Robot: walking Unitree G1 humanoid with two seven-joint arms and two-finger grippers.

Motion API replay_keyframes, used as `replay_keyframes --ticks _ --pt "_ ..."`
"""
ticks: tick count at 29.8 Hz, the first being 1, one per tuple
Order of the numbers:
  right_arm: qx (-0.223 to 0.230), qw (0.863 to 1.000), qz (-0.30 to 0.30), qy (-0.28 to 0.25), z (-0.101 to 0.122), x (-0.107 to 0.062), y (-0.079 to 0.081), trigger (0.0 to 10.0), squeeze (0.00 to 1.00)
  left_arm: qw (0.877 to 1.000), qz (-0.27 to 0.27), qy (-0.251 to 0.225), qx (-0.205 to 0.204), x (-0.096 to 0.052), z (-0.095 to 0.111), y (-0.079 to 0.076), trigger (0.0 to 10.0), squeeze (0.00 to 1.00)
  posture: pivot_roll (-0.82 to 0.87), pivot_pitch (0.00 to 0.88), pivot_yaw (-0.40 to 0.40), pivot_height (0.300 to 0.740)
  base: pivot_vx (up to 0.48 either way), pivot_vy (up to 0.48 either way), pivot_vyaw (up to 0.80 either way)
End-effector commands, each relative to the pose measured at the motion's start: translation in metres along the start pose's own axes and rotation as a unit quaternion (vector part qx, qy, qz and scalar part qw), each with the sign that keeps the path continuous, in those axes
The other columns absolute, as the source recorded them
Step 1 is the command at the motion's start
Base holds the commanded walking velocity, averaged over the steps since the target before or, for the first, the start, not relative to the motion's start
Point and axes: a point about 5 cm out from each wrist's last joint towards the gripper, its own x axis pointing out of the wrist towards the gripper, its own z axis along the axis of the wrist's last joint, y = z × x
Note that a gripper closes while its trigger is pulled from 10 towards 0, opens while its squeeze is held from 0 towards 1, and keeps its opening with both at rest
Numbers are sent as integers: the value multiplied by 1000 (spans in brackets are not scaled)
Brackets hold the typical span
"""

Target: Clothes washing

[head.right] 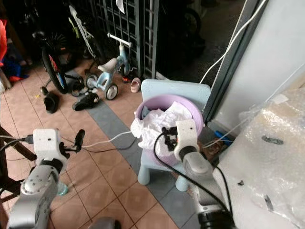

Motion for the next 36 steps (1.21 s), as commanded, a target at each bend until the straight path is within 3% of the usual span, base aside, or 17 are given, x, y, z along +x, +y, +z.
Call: replay_keyframes --ticks 1,8,14,18,22,28,36 --pt "8 1000 2 -2 3 3 5 10000 0 1000 5 3 4 2 2 5 10000 0 26 0 -2 740 356 0 0" --pt "-2 1000 0 -8 7 5 9 10000 0 1000 0 5 5 4 2 3 10000 0 24 0 -4 740 414 0 0" --pt "-1 999 25 21 -1 7 10 10000 0 1000 -5 10 5 3 1 0 10000 0 28 0 -22 740 442 0 0" --pt "-42 996 67 42 -7 7 15 10000 0 1000 -4 16 4 2 -1 1 10000 0 31 0 -26 740 413 0 0" --pt "-65 992 89 59 -13 8 19 10000 0 1000 -3 25 6 1 -3 0 10000 0 44 0 -36 740 0 0 800" --pt "-72 976 133 158 -35 11 28 10000 0 998 -15 57 20 -9 -9 -1 10000 0 98 13 -48 740 0 0 533" --pt "-67 966 175 179 -39 20 43 10000 0 996 -6 77 38 -24 -11 8 10000 0 154 50 -55 740 0 0 0"
